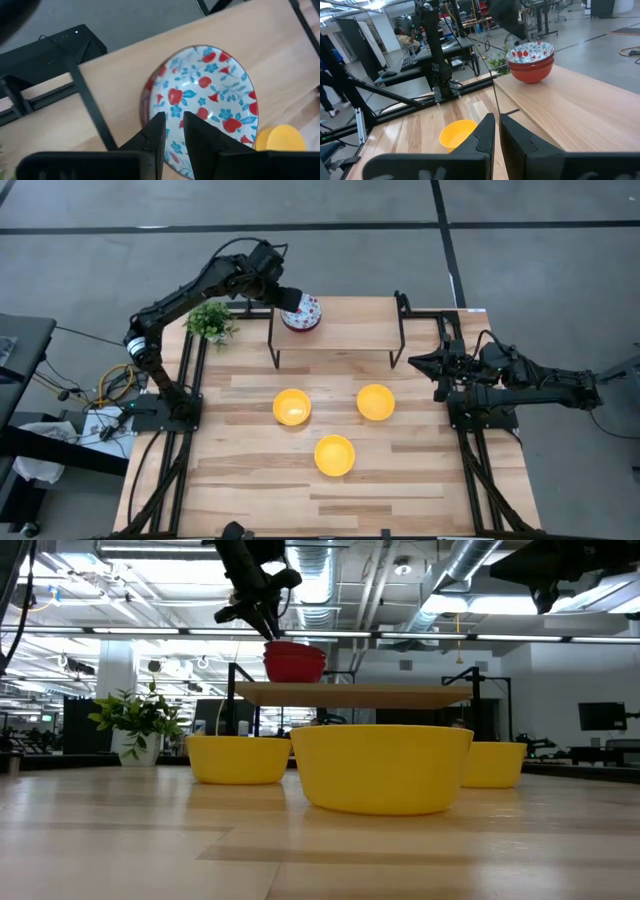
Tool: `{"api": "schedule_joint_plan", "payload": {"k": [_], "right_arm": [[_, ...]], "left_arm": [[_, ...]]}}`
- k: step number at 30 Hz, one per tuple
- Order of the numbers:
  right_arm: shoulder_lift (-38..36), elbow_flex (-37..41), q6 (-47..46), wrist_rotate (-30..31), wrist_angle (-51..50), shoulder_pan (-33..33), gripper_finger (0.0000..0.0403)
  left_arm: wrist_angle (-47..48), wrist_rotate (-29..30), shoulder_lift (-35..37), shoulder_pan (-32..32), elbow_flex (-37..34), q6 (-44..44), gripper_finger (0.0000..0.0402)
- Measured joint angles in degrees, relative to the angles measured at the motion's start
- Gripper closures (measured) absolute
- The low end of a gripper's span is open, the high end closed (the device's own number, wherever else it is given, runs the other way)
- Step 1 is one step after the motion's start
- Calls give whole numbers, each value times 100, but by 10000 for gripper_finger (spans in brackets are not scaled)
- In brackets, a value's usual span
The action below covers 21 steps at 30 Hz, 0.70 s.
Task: Pick & Place Mini bowls
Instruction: Stack the white bowl on the white bowls on the shelf
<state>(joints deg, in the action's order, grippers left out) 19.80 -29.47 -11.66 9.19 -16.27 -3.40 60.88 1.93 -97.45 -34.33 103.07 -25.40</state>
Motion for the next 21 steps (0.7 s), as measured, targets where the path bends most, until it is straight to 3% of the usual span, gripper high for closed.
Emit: {"api": "schedule_joint_plan", "payload": {"k": [14, 21], "right_arm": [[-1, 0, -39, -13, 2, 0, 386], [-1, 0, -42, -6, 2, 0, 386]], "left_arm": [[-177, 2, -117, 21, -446, -54, 334], [-673, -28, 341, 72, -446, -56, 334]]}}
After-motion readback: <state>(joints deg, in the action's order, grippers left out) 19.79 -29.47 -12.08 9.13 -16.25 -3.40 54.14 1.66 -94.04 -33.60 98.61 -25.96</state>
